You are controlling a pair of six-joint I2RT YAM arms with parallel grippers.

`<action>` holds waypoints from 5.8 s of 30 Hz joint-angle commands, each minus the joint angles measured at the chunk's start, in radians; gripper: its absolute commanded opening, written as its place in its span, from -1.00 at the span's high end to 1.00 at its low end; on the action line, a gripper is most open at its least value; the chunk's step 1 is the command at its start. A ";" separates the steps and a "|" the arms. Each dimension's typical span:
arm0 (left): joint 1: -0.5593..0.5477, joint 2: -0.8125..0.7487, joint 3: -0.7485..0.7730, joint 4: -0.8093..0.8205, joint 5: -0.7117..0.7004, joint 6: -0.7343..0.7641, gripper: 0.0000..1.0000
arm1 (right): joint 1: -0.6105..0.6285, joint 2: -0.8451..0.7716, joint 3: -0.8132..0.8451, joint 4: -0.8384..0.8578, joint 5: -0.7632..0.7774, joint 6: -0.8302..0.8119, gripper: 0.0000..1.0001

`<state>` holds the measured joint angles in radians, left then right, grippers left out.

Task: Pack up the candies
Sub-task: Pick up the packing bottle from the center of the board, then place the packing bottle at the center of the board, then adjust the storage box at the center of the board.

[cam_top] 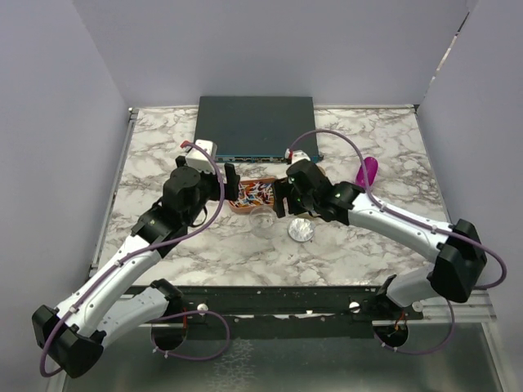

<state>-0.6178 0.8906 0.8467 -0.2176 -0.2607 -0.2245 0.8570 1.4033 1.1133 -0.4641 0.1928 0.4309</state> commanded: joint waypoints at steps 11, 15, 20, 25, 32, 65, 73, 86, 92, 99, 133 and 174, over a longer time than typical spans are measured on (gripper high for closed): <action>-0.007 -0.071 0.036 -0.012 -0.049 -0.010 -0.99 | 0.018 0.235 0.080 0.029 0.038 0.062 -0.32; -0.007 -0.089 0.036 -0.012 -0.050 -0.010 -0.98 | 0.018 0.285 0.107 0.034 0.036 0.076 -0.21; -0.007 -0.107 0.034 -0.012 -0.061 -0.010 -0.98 | 0.019 0.330 0.124 0.037 0.048 0.093 -0.10; -0.007 -0.120 0.032 -0.011 -0.060 -0.011 -0.98 | 0.017 0.372 0.136 0.037 0.046 0.100 0.07; -0.007 -0.119 0.033 -0.012 -0.055 -0.011 -0.98 | 0.019 0.406 0.126 0.048 0.041 0.111 0.25; -0.007 -0.122 0.032 -0.012 -0.045 -0.014 -0.98 | 0.227 0.116 -0.112 -0.091 0.222 0.254 0.99; -0.007 -0.114 0.031 -0.011 -0.044 -0.016 -0.98 | 0.270 0.111 -0.150 -0.109 0.255 0.305 0.99; -0.007 -0.106 0.031 -0.013 -0.044 -0.016 -0.98 | 0.294 0.107 -0.110 -0.131 0.272 0.327 0.45; -0.006 -0.102 0.029 -0.012 -0.043 -0.019 -0.98 | 0.294 0.054 -0.058 -0.156 0.278 0.312 0.28; -0.007 -0.101 0.030 -0.012 -0.040 -0.018 -0.98 | 0.293 0.041 0.056 -0.215 0.351 0.263 0.08; -0.007 -0.205 0.029 -0.037 -0.248 -0.036 -0.98 | 0.169 0.451 0.329 -0.214 0.363 0.926 -0.02; -0.007 -0.245 0.024 -0.035 -0.262 -0.041 -0.98 | 0.098 0.601 0.353 -0.144 0.324 0.990 0.44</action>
<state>-0.6178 0.6544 0.8562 -0.2348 -0.5243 -0.2588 0.9550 1.9930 1.4654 -0.6025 0.5026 1.4029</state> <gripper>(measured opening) 0.991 0.316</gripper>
